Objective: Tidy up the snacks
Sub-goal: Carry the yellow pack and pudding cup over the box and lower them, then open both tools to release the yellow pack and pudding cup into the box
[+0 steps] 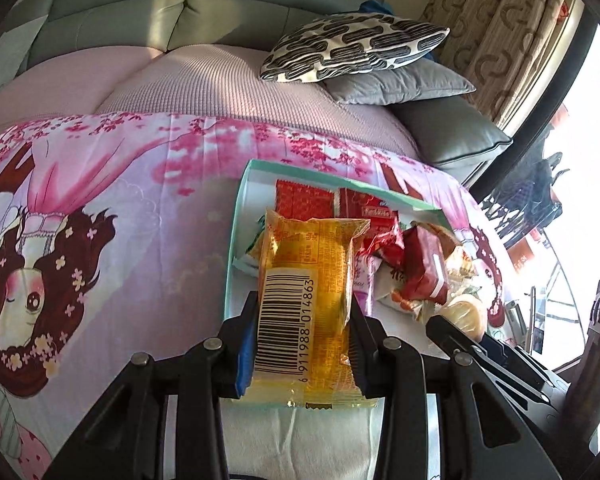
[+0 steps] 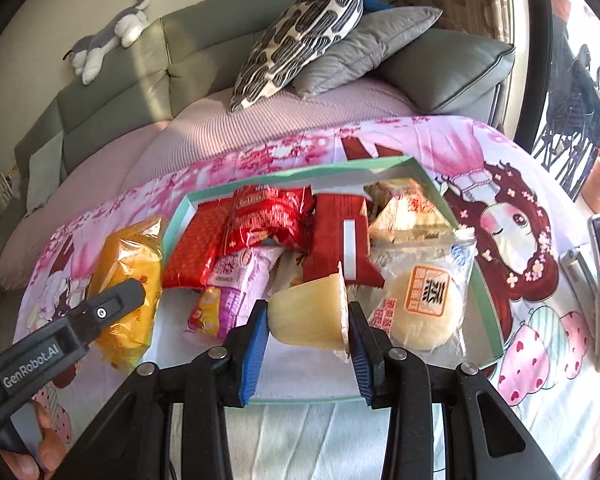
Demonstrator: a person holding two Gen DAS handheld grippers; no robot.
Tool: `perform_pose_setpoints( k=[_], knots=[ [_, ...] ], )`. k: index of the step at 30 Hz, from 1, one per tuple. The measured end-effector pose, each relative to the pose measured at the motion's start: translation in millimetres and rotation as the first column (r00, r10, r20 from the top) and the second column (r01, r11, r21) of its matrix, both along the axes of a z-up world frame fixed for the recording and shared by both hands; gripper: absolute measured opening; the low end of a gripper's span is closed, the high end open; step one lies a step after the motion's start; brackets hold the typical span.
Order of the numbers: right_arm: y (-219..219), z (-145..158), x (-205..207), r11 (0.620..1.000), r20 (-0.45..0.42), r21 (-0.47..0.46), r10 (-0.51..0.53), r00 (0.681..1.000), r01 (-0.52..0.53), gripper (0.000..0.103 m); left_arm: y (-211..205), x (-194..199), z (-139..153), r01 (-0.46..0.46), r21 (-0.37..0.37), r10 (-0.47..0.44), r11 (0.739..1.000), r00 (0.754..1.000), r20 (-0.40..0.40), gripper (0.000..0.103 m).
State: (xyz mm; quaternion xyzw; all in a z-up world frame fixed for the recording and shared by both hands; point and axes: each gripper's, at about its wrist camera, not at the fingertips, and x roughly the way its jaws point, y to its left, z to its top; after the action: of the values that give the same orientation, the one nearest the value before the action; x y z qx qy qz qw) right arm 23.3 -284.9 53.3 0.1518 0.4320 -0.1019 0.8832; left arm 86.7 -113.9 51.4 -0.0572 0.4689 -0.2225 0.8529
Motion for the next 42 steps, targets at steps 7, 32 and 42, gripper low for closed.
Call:
perform_pose_setpoints(
  k=[7,32,42],
  knots=[
    [4,-22,4,0.999,-0.053,0.027,0.024,0.998,-0.022,0.041,-1,-2,-20,-0.013,0.036,0.015,0.999,0.999,-0.049,0.04],
    [10,-36,13,0.999,-0.128,-0.01,0.033,0.991,-0.034,0.05,-13,-2,-24,0.007,0.111,0.0,0.994,0.998,-0.061,0.066],
    [13,-26,8,0.999,-0.125,-0.037,0.026,0.992,-0.031,0.075,2,-6,-2,-0.077,0.181,0.075,0.98,0.997,0.018,0.097]
  ],
)
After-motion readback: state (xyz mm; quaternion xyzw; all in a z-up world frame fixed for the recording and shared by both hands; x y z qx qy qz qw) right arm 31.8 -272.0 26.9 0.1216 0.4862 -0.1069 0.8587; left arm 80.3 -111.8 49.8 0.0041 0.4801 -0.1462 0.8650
